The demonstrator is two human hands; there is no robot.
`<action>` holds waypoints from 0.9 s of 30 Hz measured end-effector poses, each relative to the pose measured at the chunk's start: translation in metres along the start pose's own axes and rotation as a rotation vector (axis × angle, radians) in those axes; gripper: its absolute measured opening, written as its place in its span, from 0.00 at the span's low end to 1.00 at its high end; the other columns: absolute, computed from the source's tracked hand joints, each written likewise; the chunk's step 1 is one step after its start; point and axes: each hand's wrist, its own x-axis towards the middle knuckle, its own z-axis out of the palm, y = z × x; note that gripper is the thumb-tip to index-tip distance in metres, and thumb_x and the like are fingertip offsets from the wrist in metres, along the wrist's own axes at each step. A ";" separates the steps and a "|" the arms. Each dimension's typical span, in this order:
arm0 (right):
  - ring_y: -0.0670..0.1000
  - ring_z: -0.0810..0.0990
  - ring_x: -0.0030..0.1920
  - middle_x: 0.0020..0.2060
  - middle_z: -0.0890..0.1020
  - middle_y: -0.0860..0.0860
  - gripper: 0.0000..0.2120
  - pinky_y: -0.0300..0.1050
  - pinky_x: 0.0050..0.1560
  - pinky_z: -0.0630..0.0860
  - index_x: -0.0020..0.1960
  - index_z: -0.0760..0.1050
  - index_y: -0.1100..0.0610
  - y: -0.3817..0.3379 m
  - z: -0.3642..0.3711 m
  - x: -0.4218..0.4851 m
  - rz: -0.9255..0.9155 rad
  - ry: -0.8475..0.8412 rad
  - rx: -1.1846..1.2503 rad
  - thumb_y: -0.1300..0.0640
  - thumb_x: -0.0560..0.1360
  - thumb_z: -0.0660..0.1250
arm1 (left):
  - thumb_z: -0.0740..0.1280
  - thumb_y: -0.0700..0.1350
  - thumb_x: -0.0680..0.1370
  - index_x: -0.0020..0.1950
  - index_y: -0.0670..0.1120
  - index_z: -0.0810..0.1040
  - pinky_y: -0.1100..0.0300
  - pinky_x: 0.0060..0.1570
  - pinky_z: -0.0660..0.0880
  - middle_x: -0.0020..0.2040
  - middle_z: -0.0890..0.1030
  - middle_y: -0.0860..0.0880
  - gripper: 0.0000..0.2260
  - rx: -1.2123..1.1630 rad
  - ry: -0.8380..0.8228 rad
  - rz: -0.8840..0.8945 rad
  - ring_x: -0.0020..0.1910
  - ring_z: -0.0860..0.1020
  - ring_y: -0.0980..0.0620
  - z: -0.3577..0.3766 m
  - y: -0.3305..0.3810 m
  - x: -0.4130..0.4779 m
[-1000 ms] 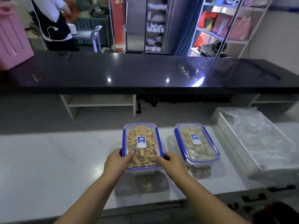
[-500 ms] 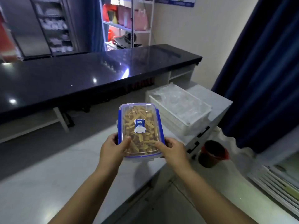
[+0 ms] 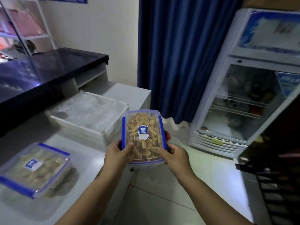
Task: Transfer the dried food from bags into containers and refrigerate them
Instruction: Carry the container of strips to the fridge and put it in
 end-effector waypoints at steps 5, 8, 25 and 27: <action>0.43 0.84 0.40 0.40 0.84 0.45 0.04 0.43 0.42 0.82 0.44 0.76 0.47 0.015 -0.081 0.049 0.000 0.048 -0.026 0.51 0.71 0.71 | 0.67 0.45 0.76 0.56 0.47 0.75 0.45 0.50 0.80 0.48 0.84 0.46 0.10 0.039 -0.089 -0.003 0.45 0.84 0.47 0.094 0.006 0.033; 0.44 0.83 0.41 0.41 0.84 0.46 0.05 0.43 0.42 0.82 0.45 0.77 0.48 0.023 -0.120 0.080 -0.002 0.062 -0.059 0.51 0.71 0.71 | 0.66 0.44 0.77 0.58 0.46 0.74 0.48 0.48 0.80 0.49 0.83 0.46 0.10 0.028 -0.106 -0.005 0.45 0.84 0.48 0.142 0.008 0.052; 0.44 0.83 0.41 0.41 0.84 0.47 0.02 0.42 0.41 0.81 0.44 0.78 0.49 0.040 -0.195 0.281 0.053 0.177 -0.037 0.53 0.73 0.70 | 0.66 0.45 0.77 0.59 0.48 0.73 0.55 0.39 0.80 0.49 0.83 0.48 0.11 0.019 -0.251 -0.022 0.43 0.83 0.51 0.288 0.038 0.239; 0.44 0.83 0.41 0.40 0.84 0.47 0.02 0.41 0.41 0.81 0.43 0.78 0.49 0.032 -0.197 0.312 0.061 0.216 -0.023 0.55 0.73 0.70 | 0.66 0.46 0.77 0.60 0.49 0.72 0.58 0.37 0.79 0.50 0.82 0.49 0.12 0.018 -0.290 -0.021 0.43 0.83 0.52 0.302 0.050 0.271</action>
